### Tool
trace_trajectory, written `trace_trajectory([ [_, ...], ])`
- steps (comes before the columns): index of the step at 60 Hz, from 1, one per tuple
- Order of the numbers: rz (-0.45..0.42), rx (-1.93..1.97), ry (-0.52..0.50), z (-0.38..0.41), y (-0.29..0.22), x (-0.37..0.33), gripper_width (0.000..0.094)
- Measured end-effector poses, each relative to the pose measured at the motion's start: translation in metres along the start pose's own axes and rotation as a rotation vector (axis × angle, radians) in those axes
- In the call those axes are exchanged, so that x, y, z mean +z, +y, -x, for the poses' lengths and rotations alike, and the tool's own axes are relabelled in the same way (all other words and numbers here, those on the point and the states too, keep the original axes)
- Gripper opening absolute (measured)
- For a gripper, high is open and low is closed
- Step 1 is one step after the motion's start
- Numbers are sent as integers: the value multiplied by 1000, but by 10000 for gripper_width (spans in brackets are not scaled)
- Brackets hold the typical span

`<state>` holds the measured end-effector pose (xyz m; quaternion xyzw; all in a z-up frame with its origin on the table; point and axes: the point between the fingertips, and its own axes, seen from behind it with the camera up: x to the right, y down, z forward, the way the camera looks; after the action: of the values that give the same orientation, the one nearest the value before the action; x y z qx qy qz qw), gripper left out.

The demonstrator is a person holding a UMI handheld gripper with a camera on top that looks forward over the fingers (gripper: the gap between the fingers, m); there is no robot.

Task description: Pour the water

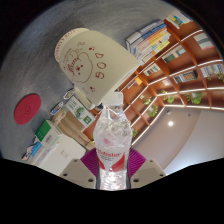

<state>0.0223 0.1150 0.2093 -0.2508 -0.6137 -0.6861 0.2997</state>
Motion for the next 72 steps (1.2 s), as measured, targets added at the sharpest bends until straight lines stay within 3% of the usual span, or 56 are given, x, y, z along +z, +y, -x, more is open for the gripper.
trace_trajectory([
  [19,-11,223,-3,-2,3,-5,372],
  [23,16,471,-26,-3,17,-12,372],
  [28,27,900,-131,9,25,-22,372],
  [39,-41,1742,-255,11,11,-34,372],
  [47,-91,2135,-307,24,5,-33,374],
  [54,-76,2261,-308,51,4,-28,371],
  [68,-13,2315,-425,116,-37,-17,373],
  [69,-14,2316,-428,119,-40,-19,414],
  [72,-38,2320,-399,117,-38,-18,377],
])
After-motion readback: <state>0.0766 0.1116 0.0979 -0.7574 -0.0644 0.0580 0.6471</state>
